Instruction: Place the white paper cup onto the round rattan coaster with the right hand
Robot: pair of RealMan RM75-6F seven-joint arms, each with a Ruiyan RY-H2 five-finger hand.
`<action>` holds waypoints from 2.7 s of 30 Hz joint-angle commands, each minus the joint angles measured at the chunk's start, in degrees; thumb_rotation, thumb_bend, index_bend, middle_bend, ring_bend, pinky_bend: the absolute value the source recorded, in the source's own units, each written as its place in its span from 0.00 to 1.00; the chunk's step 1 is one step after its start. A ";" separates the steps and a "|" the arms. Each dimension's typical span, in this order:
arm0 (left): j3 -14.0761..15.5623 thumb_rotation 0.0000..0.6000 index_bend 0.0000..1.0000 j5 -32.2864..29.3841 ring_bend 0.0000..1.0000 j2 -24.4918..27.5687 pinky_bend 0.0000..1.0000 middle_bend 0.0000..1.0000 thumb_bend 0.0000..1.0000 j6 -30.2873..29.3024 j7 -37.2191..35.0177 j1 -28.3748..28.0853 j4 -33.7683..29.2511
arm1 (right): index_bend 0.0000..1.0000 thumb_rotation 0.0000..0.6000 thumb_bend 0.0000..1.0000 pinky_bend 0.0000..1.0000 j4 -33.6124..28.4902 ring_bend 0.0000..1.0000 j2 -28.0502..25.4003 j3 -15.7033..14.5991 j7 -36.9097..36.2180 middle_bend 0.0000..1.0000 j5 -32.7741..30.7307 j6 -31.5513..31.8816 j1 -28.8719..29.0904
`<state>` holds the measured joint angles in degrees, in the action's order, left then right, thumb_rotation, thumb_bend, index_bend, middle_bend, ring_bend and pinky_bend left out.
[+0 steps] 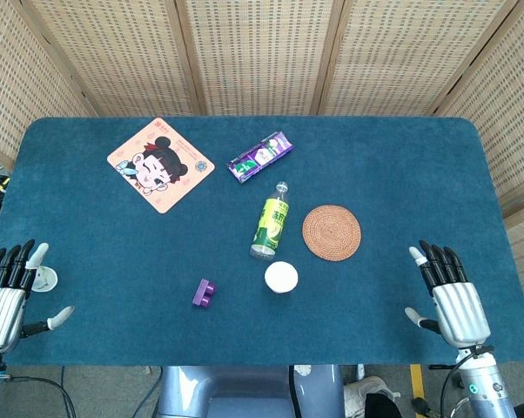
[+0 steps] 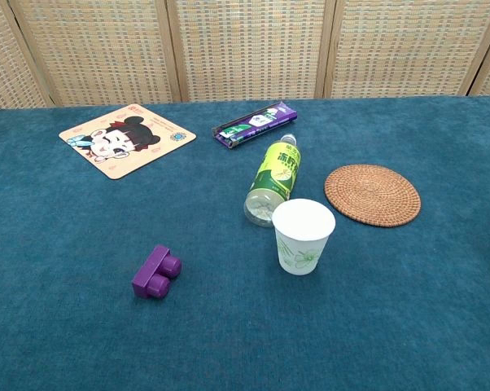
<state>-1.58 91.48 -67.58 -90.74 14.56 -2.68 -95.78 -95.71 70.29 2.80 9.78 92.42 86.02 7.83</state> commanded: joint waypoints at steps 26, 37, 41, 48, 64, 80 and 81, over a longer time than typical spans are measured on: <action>0.00 0.00 0.00 0.42 0.00 0.19 0.00 0.00 0.05 -0.66 0.31 0.23 -0.37 | 0.00 1.00 0.03 0.01 -0.13 0.00 -0.15 -0.45 -0.56 0.00 1.24 0.29 -0.08; -0.25 0.00 0.00 -0.04 0.00 0.55 0.00 0.00 0.05 -0.73 0.03 0.31 -0.49 | 0.06 1.00 0.03 0.01 -2.08 0.00 -0.08 -0.43 -1.69 0.00 4.56 -0.19 1.57; -0.18 0.00 0.00 0.28 0.00 0.55 0.00 0.00 0.05 -0.71 -0.02 0.22 -0.38 | 0.11 1.00 0.03 0.03 -4.48 0.00 0.04 0.64 -0.19 0.00 4.99 -3.62 4.36; -0.25 0.00 0.00 -0.03 0.00 0.65 0.00 0.00 0.05 -0.56 -0.91 0.20 -0.16 | 0.18 1.00 0.03 0.07 -11.39 0.00 1.61 3.27 5.03 0.04 0.84 -14.71 11.10; -0.59 0.00 0.00 -0.93 0.00 1.10 0.00 0.00 0.05 -0.21 -3.43 0.08 0.54 | 0.20 1.00 0.03 0.07 -13.03 0.00 12.70 8.96 21.66 0.05 -19.70 -29.99 23.45; -0.57 0.00 0.00 -1.36 0.00 0.92 0.00 0.00 0.05 0.31 -4.15 -0.10 1.29 | 0.20 1.00 0.03 0.07 -6.64 0.00 17.34 9.59 25.91 0.05 -32.32 -32.28 30.36; -0.58 0.00 0.00 -1.41 0.00 0.90 0.00 0.00 0.05 0.35 -4.16 -0.12 1.32 | 0.20 1.00 0.03 0.07 -6.16 0.00 17.42 9.41 26.21 0.05 -33.05 -32.42 30.72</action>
<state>-2.16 90.08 -66.67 -90.39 10.40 -2.80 -94.48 -102.45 87.45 12.43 35.54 60.13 53.89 37.99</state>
